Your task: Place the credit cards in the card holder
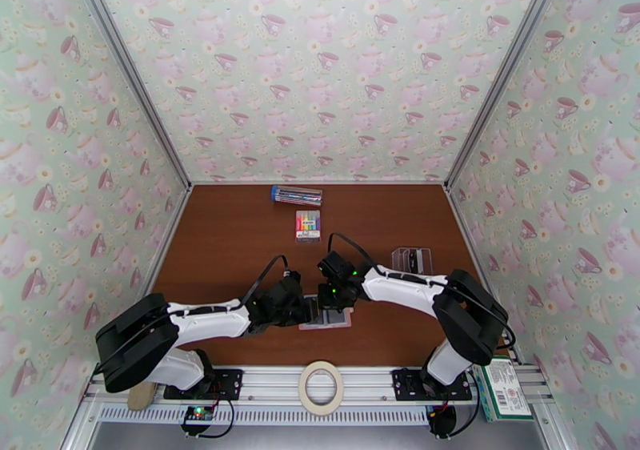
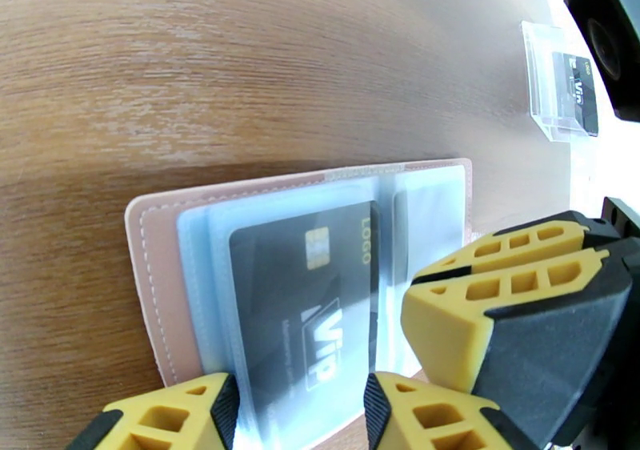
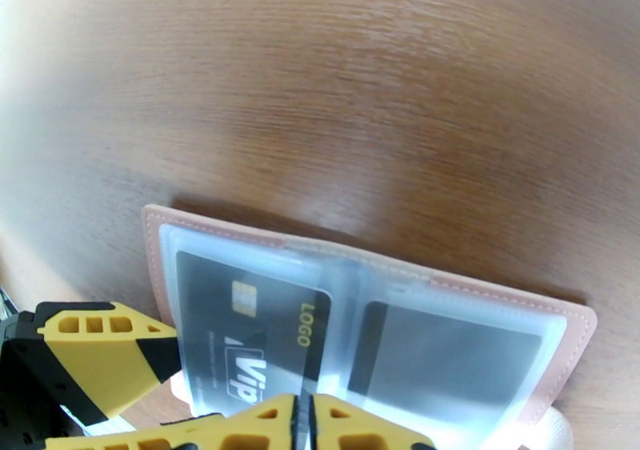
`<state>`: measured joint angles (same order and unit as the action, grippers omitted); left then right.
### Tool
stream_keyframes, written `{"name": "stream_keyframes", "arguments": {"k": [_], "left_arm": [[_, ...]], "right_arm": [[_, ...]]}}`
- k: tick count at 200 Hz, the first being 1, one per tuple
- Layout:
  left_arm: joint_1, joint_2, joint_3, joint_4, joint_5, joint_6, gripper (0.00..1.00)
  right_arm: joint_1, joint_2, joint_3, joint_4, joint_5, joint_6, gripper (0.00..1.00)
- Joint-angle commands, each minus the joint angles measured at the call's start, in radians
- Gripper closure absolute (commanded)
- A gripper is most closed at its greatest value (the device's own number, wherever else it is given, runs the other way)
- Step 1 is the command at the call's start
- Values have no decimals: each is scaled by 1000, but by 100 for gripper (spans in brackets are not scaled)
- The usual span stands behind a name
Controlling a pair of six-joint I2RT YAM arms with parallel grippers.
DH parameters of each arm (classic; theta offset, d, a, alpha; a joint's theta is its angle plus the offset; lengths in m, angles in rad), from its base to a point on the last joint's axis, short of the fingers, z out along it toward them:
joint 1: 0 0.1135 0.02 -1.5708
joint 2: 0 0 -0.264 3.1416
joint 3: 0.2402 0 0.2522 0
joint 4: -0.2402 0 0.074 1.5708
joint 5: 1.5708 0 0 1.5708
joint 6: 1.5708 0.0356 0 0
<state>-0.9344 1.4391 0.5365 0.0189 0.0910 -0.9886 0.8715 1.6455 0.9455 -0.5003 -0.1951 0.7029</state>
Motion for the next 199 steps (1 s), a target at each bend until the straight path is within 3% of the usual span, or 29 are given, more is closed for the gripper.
{"name": "stream_keyframes", "arguments": {"k": [1,47,199], "left_arm": [[1,26,4,-42,-11,2,50],[0,26,6,-44,-11,4,51],[0,9,13,-40,-5,20,50]], "right_arm": [[10,-9,0,30,-32,8,95],[10,33,-13,54,-37,9,100],[9,76,-19,47,-13,1,100]]}}
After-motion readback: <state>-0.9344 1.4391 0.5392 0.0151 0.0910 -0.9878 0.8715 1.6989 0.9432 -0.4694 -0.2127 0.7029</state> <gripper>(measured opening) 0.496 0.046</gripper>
